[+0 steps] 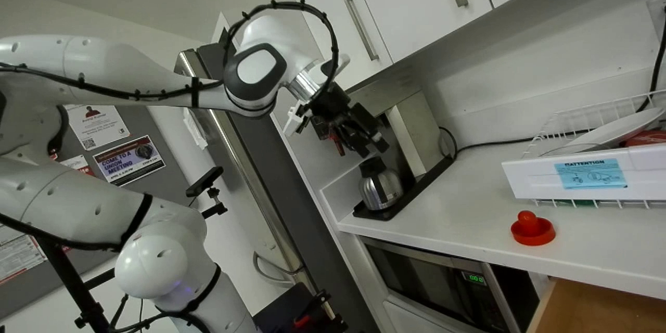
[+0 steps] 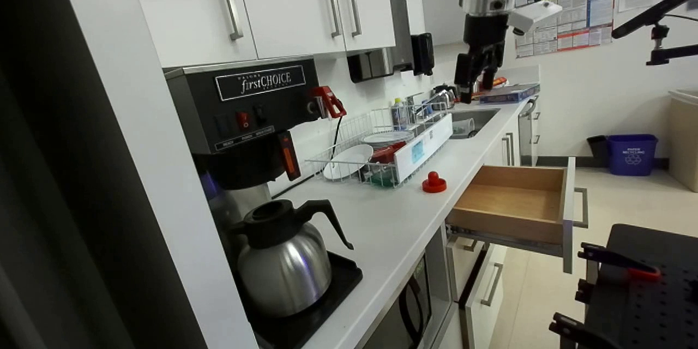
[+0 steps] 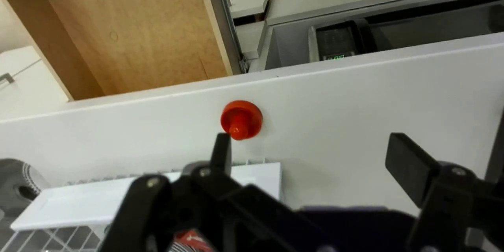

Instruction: Move the red object to the right

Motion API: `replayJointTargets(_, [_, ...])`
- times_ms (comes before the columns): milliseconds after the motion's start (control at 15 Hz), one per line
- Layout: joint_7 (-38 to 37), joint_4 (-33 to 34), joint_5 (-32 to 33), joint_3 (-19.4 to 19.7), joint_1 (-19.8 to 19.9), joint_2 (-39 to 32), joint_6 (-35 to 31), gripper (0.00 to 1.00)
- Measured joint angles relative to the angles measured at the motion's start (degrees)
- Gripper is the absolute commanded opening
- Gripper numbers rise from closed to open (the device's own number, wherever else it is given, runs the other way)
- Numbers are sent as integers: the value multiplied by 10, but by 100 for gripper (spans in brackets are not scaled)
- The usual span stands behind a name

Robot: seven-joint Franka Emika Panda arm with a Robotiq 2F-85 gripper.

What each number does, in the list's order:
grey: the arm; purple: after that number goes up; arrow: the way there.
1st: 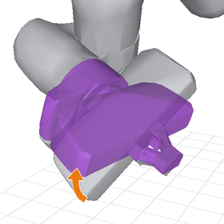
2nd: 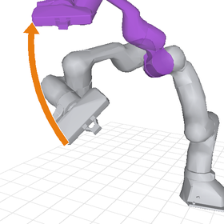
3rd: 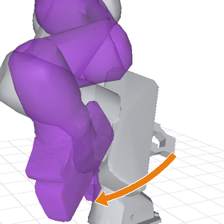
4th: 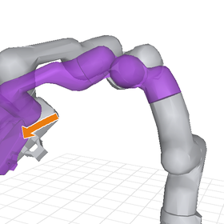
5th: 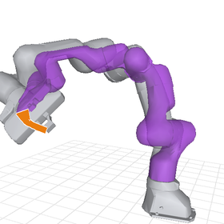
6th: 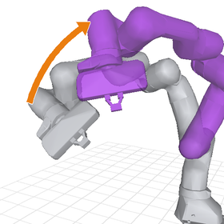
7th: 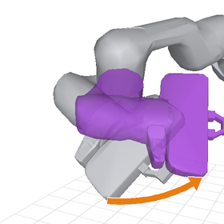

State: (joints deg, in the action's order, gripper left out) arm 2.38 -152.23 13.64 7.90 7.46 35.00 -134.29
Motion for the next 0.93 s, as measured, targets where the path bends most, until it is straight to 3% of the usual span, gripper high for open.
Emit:
replayJointTargets(667, [-5, 10, -8, 2, 11, -38, -1, 100])
replayJointTargets(933, [-7, 38, -45, 22, 16, -115, -6, 100])
